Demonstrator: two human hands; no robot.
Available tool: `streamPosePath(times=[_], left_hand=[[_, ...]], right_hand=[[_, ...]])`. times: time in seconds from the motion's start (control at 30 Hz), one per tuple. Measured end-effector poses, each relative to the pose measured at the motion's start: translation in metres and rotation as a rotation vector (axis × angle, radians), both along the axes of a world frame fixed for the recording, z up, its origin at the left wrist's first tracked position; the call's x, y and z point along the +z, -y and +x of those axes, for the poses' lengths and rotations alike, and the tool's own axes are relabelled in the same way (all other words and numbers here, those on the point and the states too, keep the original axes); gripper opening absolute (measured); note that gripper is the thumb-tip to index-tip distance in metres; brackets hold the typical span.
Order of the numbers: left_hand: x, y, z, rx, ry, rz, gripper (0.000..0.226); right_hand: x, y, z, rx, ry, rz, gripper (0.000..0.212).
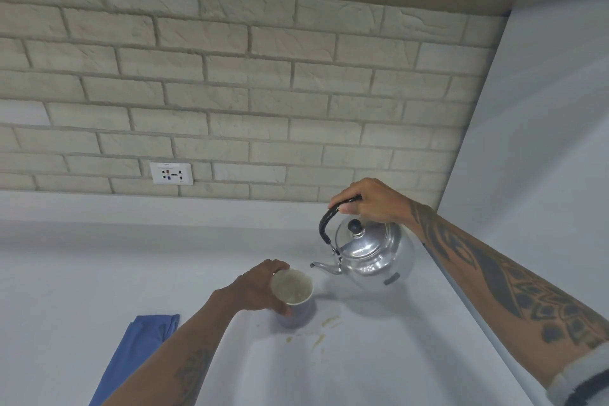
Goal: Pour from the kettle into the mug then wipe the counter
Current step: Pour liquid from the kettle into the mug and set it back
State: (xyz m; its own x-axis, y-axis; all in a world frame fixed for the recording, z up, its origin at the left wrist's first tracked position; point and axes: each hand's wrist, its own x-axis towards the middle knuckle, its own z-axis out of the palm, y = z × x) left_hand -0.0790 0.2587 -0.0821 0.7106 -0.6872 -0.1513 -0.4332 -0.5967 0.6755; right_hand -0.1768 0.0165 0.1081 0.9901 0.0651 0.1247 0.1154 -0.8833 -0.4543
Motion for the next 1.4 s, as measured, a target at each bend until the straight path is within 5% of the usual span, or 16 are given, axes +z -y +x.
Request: streamPosePath(times=[0.33, 0.47, 0.67, 0.8, 0.97, 1.4], left_hand=[[0.018, 0.004, -0.001, -0.060, -0.065, 0.132, 0.121], [0.067, 0.025, 0.006, -0.119, 0.028, 0.195, 0.107], [0.172, 0.092, 0.005, -0.172, 0.166, -0.052, 0.072], [0.212, 0.137, -0.005, -0.191, 0.276, -0.048, 0.050], [0.225, 0.172, -0.006, -0.164, 0.330, -0.057, 0.022], [0.184, 0.237, 0.019, -0.165, 0.295, -0.061, 0.020]], right_hand=[[-0.028, 0.036, -0.006, -0.083, 0.010, 0.409, 0.026], [-0.026, 0.049, -0.008, -0.088, 0.051, 0.431, 0.025], [-0.012, 0.063, -0.008, -0.109, 0.127, 0.449, 0.021], [-0.003, 0.071, -0.008, -0.172, 0.188, 0.474, 0.014], [0.003, 0.088, -0.009, -0.264, 0.212, 0.463, 0.013], [-0.033, 0.147, 0.010, -0.323, 0.166, 0.320, 0.013]])
